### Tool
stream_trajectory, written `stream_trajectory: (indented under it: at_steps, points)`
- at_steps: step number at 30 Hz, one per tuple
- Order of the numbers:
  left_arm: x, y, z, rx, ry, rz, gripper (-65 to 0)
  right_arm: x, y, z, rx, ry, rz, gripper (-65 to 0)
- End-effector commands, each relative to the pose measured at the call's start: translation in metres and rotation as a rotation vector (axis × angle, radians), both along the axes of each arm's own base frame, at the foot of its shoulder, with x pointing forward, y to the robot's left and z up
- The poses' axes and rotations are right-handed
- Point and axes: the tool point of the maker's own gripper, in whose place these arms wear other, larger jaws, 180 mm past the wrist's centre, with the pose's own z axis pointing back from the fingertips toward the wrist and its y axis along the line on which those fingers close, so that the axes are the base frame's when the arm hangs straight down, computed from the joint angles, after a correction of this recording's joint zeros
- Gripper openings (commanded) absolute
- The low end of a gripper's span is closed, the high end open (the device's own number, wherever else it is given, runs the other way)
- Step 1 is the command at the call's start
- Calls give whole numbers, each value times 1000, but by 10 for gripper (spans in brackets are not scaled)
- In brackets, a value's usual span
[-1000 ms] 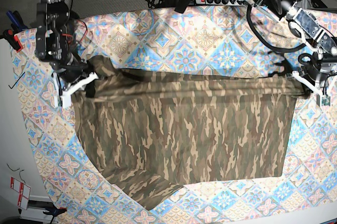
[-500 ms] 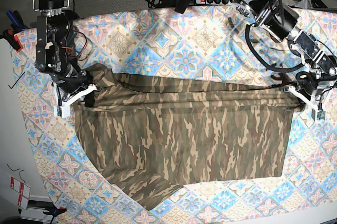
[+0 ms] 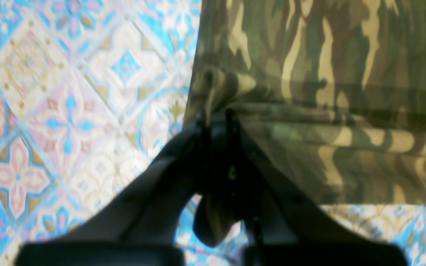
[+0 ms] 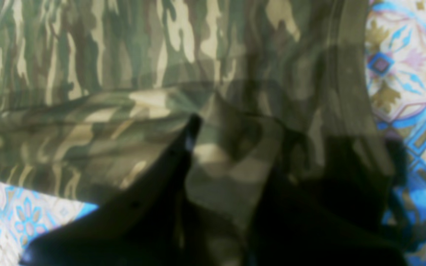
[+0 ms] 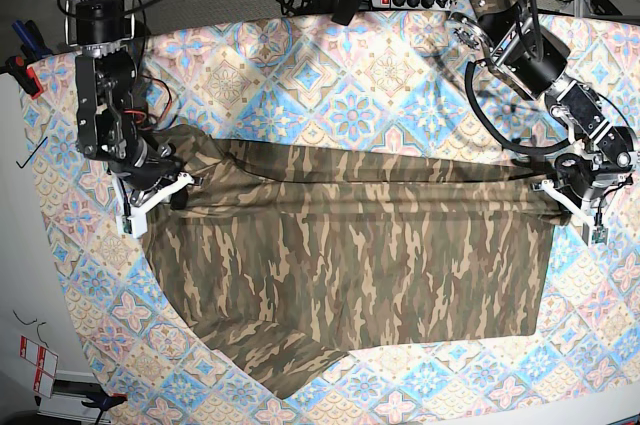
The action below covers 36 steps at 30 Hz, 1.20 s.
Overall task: Fold the T-shirt properly
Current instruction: 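Carry the held shoulder edge toward the hem with both grippers, then lower the folded edge onto the shirt body and release both grippers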
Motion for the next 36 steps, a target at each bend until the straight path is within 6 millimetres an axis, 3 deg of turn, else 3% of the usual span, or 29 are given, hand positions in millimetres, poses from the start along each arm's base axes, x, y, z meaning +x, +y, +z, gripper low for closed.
stream_trajectory:
  at_steps: [1,5,9,14,21,29,36]
  points:
    - [14,10,22,32,-79,11,-650,23,-11,26,-25,-89,-17,-648]
    - [22,8,26,33,-141,-2,-650,27,-19,27,-109,-92,-2,-648]
    - [26,6,7,-20,-141,-18,-650,27,-7,12,-94,-56,-5,-648]
    - [30,0,-8,-66,-152,-30,-650,24,-10,-6,-86,-9,-22,-648]
    - [37,0,-12,-95,-153,-32,-650,41,-11,8,-86,-48,-26,-648]
    - [50,-3,-3,-103,-178,-40,-650,50,-14,8,-83,-41,-37,-648]
    - [59,1,-21,-189,-132,-38,-650,59,-18,11,-84,-51,-48,-648]
